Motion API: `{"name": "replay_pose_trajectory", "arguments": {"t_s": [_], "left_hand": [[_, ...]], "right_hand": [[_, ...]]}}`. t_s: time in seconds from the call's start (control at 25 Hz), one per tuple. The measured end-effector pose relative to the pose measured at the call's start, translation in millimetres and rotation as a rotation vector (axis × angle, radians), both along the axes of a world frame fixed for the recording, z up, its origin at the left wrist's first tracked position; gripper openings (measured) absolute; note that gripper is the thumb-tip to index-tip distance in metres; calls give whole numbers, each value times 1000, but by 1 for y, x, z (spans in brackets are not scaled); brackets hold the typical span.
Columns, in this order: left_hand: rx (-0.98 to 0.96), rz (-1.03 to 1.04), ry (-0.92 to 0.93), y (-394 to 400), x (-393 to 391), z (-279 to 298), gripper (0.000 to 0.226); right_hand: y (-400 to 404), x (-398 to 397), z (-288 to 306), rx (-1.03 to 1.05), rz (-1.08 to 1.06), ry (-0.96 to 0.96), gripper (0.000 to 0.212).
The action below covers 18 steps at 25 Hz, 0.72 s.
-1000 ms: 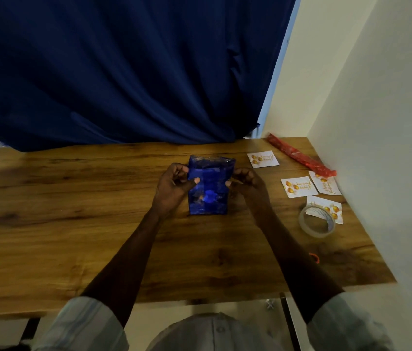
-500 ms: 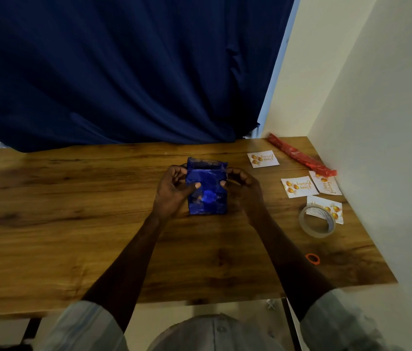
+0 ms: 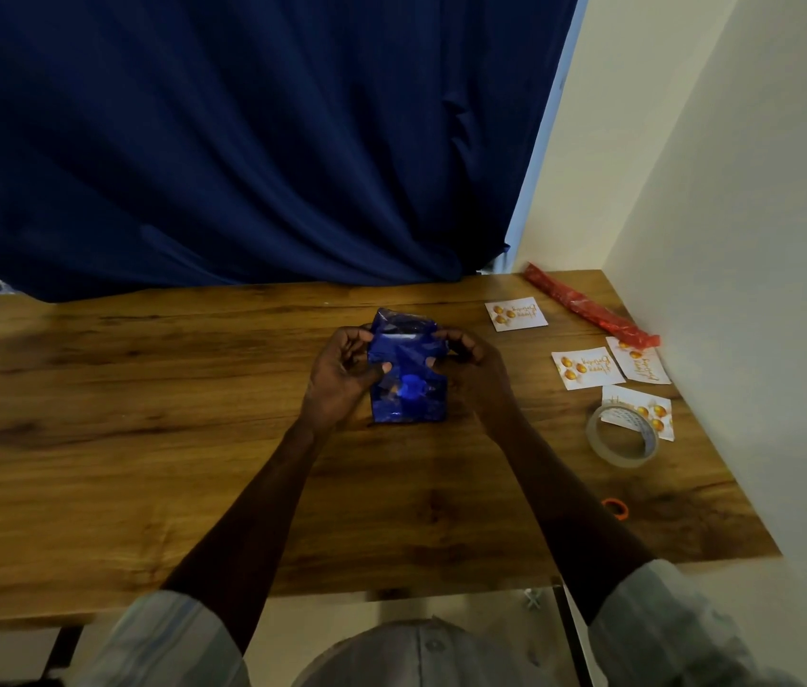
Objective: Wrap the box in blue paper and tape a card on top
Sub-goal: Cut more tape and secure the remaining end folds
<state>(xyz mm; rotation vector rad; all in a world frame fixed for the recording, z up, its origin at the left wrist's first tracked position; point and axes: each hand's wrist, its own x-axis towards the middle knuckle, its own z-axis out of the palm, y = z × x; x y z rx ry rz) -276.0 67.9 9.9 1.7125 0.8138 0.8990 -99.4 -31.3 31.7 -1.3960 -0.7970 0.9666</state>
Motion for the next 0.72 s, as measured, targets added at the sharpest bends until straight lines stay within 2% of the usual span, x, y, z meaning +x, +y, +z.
{"name": "replay_pose_trajectory", "arguments": {"t_s": [0.28,0.4,0.52,0.72], "left_hand": [[27,-18,34,-1,2,0,38],[7,-1,42,3,2,-2,35],[-22,23,18,4,3,-4,29],[-29,56,-24,-2,7,-1,25]], "right_hand": [[5,0,-3,-41,88,-138,36],[1,-2,0,-5,58,-4,36],[-2,-4,2,52,-67,62,27],[2,-8,3,-28,-97,10,24]]}}
